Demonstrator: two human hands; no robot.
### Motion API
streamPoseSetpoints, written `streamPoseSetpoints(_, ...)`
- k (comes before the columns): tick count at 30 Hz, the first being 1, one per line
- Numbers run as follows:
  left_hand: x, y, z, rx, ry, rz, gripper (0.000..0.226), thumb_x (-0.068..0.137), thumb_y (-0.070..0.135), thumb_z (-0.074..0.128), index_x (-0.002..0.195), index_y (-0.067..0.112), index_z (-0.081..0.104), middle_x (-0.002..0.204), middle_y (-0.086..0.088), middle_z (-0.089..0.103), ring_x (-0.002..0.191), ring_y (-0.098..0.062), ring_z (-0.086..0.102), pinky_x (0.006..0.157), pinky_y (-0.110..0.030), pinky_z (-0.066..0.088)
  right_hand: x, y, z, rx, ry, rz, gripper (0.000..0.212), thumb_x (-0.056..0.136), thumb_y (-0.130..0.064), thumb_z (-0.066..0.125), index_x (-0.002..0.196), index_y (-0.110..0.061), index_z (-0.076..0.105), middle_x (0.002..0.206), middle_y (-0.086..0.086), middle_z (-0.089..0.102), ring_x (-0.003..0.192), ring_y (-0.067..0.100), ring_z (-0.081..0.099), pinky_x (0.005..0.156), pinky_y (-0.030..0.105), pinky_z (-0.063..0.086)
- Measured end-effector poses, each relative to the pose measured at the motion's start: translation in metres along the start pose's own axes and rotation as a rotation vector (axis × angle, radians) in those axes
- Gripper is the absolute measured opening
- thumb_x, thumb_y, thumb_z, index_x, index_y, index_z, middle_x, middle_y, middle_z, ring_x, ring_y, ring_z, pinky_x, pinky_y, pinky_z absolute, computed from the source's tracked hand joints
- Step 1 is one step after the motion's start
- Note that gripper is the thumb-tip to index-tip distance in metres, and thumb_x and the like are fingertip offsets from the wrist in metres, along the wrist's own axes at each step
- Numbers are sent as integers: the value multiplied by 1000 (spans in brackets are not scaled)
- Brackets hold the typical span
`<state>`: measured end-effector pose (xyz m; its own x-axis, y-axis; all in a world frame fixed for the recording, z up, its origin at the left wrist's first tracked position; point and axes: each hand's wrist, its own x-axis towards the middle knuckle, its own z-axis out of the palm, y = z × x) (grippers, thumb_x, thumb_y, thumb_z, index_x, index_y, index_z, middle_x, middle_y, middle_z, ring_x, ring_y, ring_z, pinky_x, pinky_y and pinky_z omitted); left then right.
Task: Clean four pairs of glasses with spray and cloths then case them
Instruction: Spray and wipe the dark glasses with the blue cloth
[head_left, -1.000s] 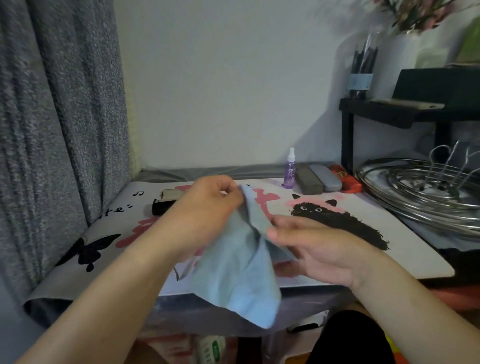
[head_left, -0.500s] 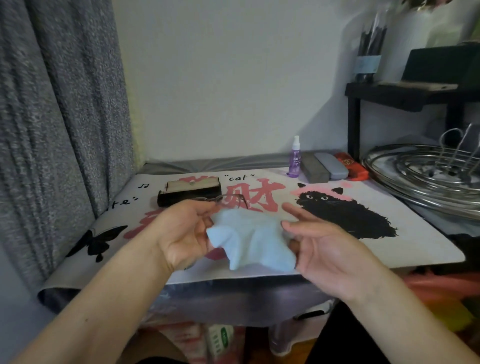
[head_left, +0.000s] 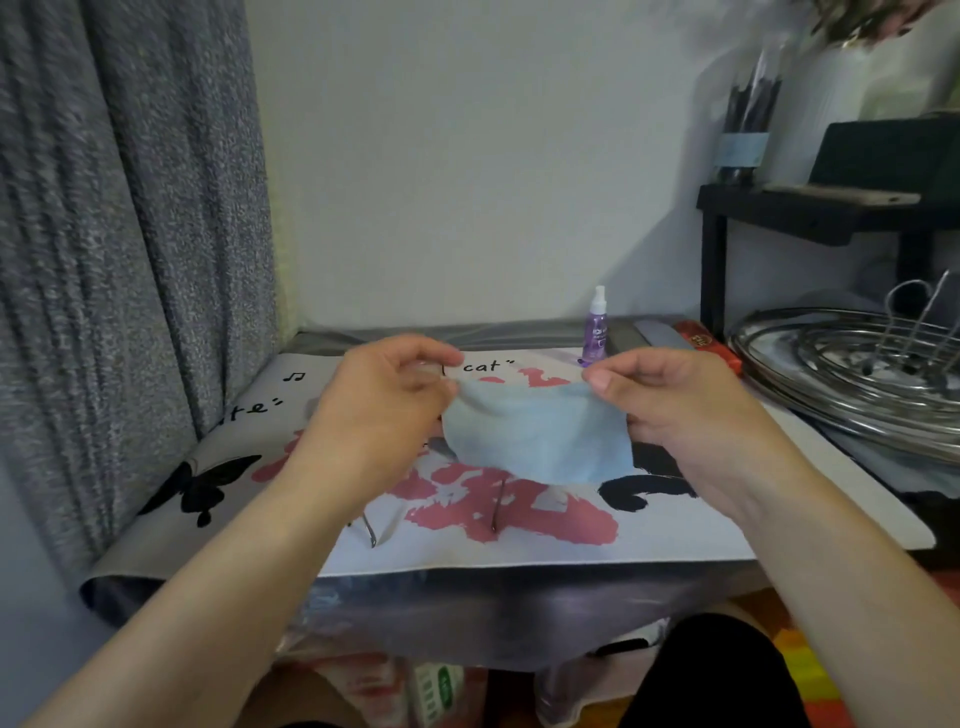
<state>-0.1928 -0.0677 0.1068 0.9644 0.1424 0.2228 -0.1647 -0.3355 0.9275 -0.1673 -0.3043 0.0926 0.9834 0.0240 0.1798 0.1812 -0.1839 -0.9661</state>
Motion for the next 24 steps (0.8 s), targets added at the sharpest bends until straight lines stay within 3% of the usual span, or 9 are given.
streamPoseSetpoints(2,4,5,-4,90,30,32,19,97,13,66,99,31,71,84,2,79,77,-25,76,78,-48,63,1,-4,-4,22,-44,-4,11,91,-13,74,100,-16,78,96,2,80,96,21,75,100,50,55)
streamPoseSetpoints(6,9,15,-9,-9,15,24,15,98,7,63,94,15,74,86,-13,77,68,-19,74,66,-31,63,1,-11,-6,-13,-20,-77,11,95,-20,69,100,-15,78,91,1,80,87,20,77,90,42,59)
streamPoseSetpoints(11,14,22,-14,-56,-21,-20,3,88,12,77,91,14,76,90,-11,78,83,-22,77,83,-34,62,-2,-18,-7,-157,84,-164,15,99,-24,62,101,-23,77,87,-9,79,75,11,76,75,24,60)
streamPoseSetpoints(15,16,24,-16,102,-4,45,11,84,15,82,91,21,77,91,-13,76,82,-25,75,86,-40,62,-1,-16,-5,-224,139,-166,10,94,-23,69,100,-22,77,89,-7,79,72,15,75,79,33,62)
streamPoseSetpoints(17,17,25,-16,172,9,82,10,85,16,81,92,22,76,86,-9,76,73,-18,74,85,-40,62,-2,-16,-2,-273,146,-175,6,93,-23,71,91,-24,77,83,-9,78,70,15,75,80,38,62)
streamPoseSetpoints(20,16,27,-17,237,16,122,6,85,18,81,85,21,76,72,-4,75,61,-11,67,75,-35,60,-1,-18,-3,-314,155,-220,11,91,-24,73,81,-23,76,67,-5,72,60,6,67,71,35,56)
streamPoseSetpoints(22,15,28,-21,233,-11,112,8,86,19,80,79,21,75,67,-1,72,61,-12,64,73,-35,58,-1,-22,-6,-322,134,-235,14,91,-24,73,78,-20,76,68,11,63,53,0,56,65,29,44)
streamPoseSetpoints(24,12,32,-27,187,-84,74,11,87,17,76,76,18,74,68,2,69,67,-11,61,74,-33,53,-1,-28,-9,-187,44,-199,18,92,-17,70,75,-18,75,81,8,68,71,4,61,76,28,45)
